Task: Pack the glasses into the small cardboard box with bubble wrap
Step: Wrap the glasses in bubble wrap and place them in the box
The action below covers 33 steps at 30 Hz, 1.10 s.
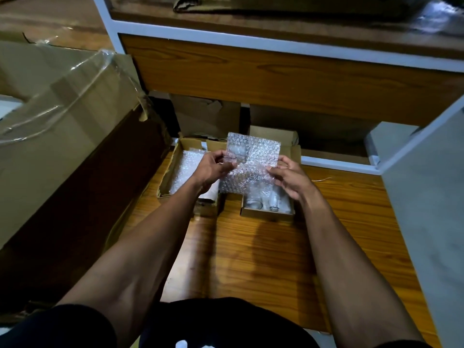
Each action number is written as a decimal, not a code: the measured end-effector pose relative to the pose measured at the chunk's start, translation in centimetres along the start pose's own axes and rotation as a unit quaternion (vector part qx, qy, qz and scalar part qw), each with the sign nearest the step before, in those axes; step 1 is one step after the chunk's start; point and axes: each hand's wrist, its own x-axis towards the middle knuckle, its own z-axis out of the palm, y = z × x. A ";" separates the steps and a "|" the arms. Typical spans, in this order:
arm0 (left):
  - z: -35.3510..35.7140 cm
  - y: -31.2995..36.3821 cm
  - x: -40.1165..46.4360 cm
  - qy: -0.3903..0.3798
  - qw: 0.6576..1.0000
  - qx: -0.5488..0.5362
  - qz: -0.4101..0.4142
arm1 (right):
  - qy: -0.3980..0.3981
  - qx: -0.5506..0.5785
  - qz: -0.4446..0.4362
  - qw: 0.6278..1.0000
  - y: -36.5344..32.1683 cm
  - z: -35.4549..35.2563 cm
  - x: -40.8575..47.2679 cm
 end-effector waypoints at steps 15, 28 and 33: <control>2.1 0.0 0.5 -0.050 0.998 0.033 0.023 | -0.027 -0.048 -0.022 0.998 -1.1 -3.2 -2.2; 3.4 1.1 1.3 -0.042 0.997 0.063 -0.003 | -0.015 -0.278 -0.074 0.958 -2.2 -2.7 -0.8; 4.3 1.4 1.4 -0.088 0.986 0.137 0.042 | -0.078 -0.352 -0.065 0.931 -2.7 -1.0 -0.6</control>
